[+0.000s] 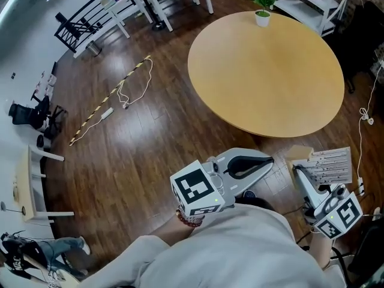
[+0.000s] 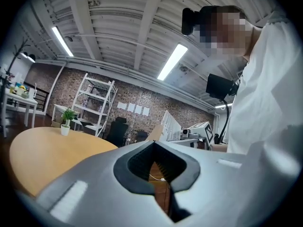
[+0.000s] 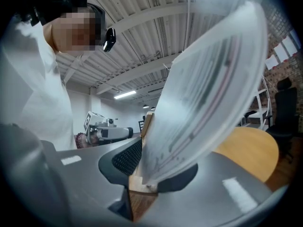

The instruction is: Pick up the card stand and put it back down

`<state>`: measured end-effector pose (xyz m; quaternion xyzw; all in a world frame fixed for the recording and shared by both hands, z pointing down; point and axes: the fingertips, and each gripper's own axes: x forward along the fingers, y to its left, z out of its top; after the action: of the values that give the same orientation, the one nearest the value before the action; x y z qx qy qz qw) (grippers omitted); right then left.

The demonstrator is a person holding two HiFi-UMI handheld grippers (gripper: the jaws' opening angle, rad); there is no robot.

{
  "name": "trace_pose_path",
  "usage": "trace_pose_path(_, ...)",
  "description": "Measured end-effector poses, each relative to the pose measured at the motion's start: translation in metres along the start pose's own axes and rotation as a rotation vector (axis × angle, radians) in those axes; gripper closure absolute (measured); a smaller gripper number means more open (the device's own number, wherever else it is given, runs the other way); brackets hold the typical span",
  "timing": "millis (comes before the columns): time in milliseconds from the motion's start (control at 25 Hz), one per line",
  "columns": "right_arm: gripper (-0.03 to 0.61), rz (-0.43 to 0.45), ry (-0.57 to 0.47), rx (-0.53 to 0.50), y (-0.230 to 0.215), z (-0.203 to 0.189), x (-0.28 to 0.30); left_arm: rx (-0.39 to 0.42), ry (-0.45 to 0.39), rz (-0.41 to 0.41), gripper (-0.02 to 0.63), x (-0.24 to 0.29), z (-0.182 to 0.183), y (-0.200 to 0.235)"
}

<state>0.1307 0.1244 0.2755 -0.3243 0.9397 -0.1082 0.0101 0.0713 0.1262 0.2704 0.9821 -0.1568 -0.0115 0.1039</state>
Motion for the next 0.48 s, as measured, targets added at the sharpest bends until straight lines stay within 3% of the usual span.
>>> trace_pose_path(480, 0.474, 0.009, 0.011, -0.023, -0.001, 0.000, 0.016, 0.021, 0.015, -0.010, 0.624, 0.000, -0.003, 0.012)
